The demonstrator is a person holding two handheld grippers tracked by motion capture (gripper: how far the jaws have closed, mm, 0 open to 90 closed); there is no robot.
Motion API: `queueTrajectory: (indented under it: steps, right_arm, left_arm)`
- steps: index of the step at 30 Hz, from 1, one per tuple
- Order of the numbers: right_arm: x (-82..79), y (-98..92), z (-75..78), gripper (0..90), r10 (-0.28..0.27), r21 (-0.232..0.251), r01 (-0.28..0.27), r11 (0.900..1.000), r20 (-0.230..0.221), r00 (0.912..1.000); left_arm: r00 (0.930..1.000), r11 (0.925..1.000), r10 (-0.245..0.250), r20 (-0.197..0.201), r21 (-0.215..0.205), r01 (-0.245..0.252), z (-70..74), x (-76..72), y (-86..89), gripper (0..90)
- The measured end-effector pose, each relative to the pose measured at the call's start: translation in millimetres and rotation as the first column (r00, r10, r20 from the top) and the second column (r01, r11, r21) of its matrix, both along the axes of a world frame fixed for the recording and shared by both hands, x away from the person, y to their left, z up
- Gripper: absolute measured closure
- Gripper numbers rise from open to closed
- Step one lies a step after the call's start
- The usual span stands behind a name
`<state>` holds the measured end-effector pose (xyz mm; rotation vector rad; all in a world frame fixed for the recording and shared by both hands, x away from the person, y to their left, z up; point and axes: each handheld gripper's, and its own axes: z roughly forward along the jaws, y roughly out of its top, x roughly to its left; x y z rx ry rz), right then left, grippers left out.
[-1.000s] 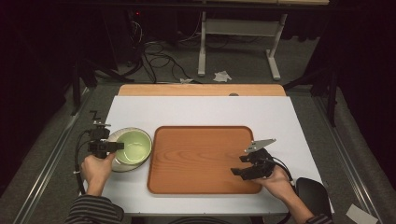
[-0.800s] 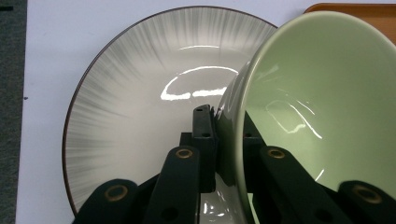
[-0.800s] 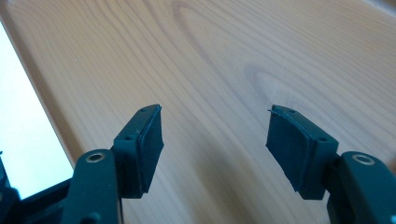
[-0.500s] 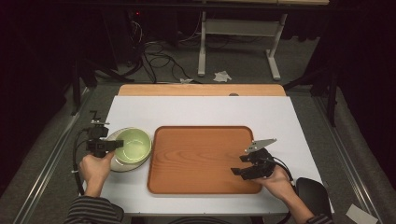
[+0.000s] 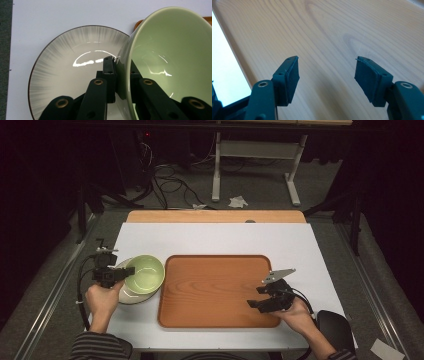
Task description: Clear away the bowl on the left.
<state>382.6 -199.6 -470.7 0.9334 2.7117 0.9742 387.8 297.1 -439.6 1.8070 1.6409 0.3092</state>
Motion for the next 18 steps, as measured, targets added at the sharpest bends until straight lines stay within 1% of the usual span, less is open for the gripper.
queueTrajectory:
  steps: [3,4,8,14,18]
  right_arm:
    - [0.1,-0.6,0.2,37.8,0.000,0.001,0.000,1.000,0.000,1.0000]
    - [0.1,-0.7,0.6,37.7,-0.004,-0.001,0.004,1.000,0.002,1.0000]
    - [0.0,0.2,0.1,37.7,-0.002,-0.003,0.002,1.000,0.001,1.0000]
    - [0.0,-0.5,0.3,37.8,-0.001,0.001,0.001,1.000,0.001,1.0000]
    - [-0.2,0.1,0.2,37.8,-0.002,-0.001,0.002,1.000,0.000,1.0000]
  left_arm:
    - [1.0000,1.0000,-0.006,0.004,-0.007,0.006,1.5,-0.2,-1.2,83.0]
    - [0.9998,0.9998,-0.017,0.006,-0.013,0.017,2.6,-0.4,-2.9,83.1]
    - [0.9995,0.9995,-0.031,0.010,-0.010,0.031,4.4,-1.1,-6.7,83.0]
    - [0.9981,0.9979,-0.059,0.018,-0.025,0.060,7.8,-1.4,-13.7,83.0]
    - [0.9971,0.9969,-0.074,0.019,-0.024,0.074,8.7,-1.7,-17.0,83.0]
